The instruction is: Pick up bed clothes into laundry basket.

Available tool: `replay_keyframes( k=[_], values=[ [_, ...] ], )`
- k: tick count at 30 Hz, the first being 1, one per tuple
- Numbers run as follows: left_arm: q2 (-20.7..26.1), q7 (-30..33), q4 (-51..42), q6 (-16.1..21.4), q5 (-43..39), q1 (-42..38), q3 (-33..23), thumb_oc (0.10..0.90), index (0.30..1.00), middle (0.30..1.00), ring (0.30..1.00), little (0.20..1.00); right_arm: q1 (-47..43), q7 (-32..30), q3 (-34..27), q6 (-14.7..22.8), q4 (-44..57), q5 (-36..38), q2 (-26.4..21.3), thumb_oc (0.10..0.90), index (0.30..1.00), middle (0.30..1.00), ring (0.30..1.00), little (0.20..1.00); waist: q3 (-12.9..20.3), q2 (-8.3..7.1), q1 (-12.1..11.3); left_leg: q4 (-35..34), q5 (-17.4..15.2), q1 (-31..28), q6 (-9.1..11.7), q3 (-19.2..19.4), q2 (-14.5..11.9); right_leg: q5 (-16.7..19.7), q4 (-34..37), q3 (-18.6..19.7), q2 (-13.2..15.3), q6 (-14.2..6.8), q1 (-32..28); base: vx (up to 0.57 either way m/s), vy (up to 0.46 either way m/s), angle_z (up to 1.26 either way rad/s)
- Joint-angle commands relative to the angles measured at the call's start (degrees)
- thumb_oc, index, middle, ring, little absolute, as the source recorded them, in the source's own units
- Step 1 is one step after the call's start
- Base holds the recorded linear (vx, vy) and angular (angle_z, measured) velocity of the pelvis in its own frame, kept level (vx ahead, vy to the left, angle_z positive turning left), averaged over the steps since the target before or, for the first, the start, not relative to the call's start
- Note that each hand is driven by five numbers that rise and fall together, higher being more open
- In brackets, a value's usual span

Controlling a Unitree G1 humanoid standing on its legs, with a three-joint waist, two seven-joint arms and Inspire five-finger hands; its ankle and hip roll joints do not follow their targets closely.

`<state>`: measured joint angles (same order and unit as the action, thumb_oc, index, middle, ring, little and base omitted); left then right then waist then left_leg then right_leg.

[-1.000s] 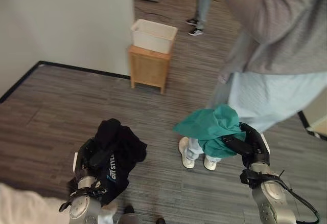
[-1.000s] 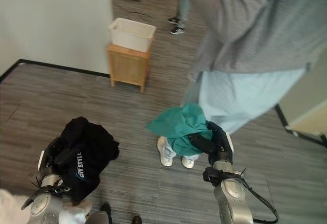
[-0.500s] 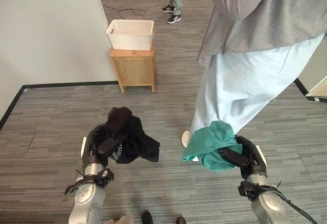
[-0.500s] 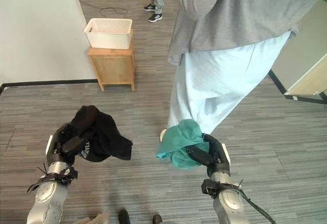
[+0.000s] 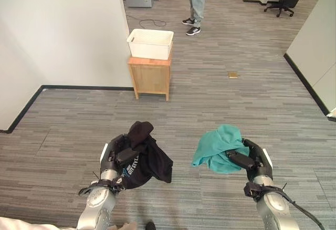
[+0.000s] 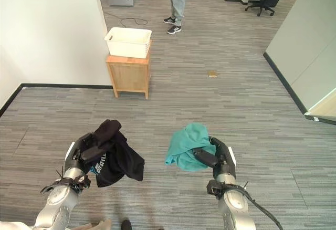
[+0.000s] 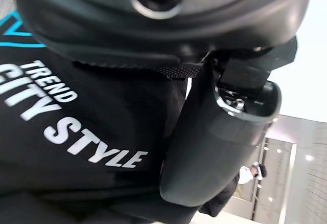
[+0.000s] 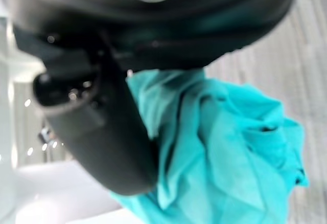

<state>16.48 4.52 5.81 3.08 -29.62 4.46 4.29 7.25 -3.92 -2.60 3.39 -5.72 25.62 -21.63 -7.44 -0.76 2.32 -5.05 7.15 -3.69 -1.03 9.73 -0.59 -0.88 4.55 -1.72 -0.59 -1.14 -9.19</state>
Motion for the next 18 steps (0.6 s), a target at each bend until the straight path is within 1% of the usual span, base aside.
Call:
replay_keyframes(
  k=[1, 4, 6, 8, 10, 14, 16, 18],
  values=[
    [2.4, 0.1, -6.1, 9.2, -3.1, -12.9, -0.9, 0.400, 0.300, 0.300, 0.300, 0.300, -10.0, -1.4, -3.9, 9.3, 13.4, 1.7, -1.8, 0.400, 0.300, 0.300, 0.300, 0.300, 4.3, -1.30, -0.4, 0.1, -7.0, -2.2, 3.8, -2.0, -1.4, 0.5, -1.4, -4.3, 4.7, -4.9, 3.9, -0.01, 0.011, 0.03],
    [2.9, 0.0, -7.2, 9.2, -2.2, -12.2, -1.6, 0.400, 0.300, 0.300, 0.300, 0.300, -10.1, -0.5, -3.7, 9.4, 16.1, 2.0, -1.1, 0.400, 0.300, 0.300, 0.300, 0.300, 4.4, -1.30, -0.4, 0.1, -7.2, -2.3, 3.7, -1.9, -1.3, 0.4, -1.3, -4.2, 4.7, -4.8, 3.9, 0.01, 0.004, 0.00],
    [3.1, 0.3, -6.6, 8.4, 0.1, -9.8, -2.2, 0.400, 0.300, 0.300, 0.300, 0.300, -7.9, 0.1, -2.9, 8.1, 14.2, -0.7, -1.4, 0.400, 0.300, 0.300, 0.300, 0.300, 4.4, -1.36, -0.5, 0.1, -7.3, -2.4, 3.6, -2.2, -1.2, 0.4, -1.1, -4.1, 4.7, -4.7, 3.6, 0.05, 0.014, 0.02],
    [2.3, 0.0, -5.6, 7.7, -0.7, -8.1, -2.1, 0.400, 0.300, 0.300, 0.300, 0.300, -6.1, 0.1, -1.8, 7.0, 12.2, -2.1, -1.2, 0.400, 0.300, 0.300, 0.300, 0.300, 4.1, -1.30, -0.6, 0.1, -7.3, -2.5, 3.5, -2.3, -1.0, 0.4, -1.2, -4.1, 4.8, -4.8, 3.6, 0.03, 0.015, 0.03],
    [1.9, -0.6, -4.9, 6.8, 0.0, -5.1, -3.2, 0.400, 0.300, 0.300, 0.300, 0.300, -3.1, 1.0, -1.7, 5.9, 10.2, -2.4, 0.0, 0.400, 0.300, 0.300, 0.300, 0.300, 3.4, -1.15, -0.7, 0.1, -7.4, -2.4, 3.3, -2.3, -0.9, 0.3, -1.6, -4.2, 5.0, -4.8, 4.0, 0.02, 0.024, 0.04],
    [1.5, -1.6, -3.4, 6.4, -0.4, -0.1, -6.2, 0.400, 0.300, 0.300, 0.300, 0.300, -0.4, 2.1, -3.2, 5.2, 8.2, -1.8, 1.4, 0.400, 0.300, 0.300, 0.300, 0.300, 2.5, -0.89, -0.9, 0.3, -8.1, -2.4, 2.6, -1.6, -0.3, 0.0, -2.7, -3.8, 5.6, -5.2, 4.8, 0.03, 0.053, -0.06],
    [1.4, -1.5, -3.0, 6.4, -0.4, 1.7, -8.3, 0.400, 0.300, 0.300, 0.300, 0.300, 0.6, 2.1, -4.3, 5.2, 7.2, -2.1, 1.9, 0.400, 0.300, 0.300, 0.300, 0.300, 2.1, -0.64, -1.2, 0.6, -8.6, -2.3, 2.1, -0.8, 0.0, -0.4, -4.4, -3.4, 6.2, -5.5, 5.5, 0.05, 0.091, -0.18],
    [1.5, -1.0, -3.2, 6.9, -0.4, 2.4, -10.5, 0.400, 0.300, 0.300, 0.300, 0.300, 0.4, 1.5, -5.3, 5.3, 6.6, -3.3, 2.0, 0.400, 0.300, 0.300, 0.300, 0.300, 1.3, -0.03, -1.5, 1.2, -9.3, -2.2, 1.5, -0.2, 0.2, -1.1, -8.8, -3.5, 7.2, -6.2, 7.5, 0.04, 0.150, -0.18]
  ],
)
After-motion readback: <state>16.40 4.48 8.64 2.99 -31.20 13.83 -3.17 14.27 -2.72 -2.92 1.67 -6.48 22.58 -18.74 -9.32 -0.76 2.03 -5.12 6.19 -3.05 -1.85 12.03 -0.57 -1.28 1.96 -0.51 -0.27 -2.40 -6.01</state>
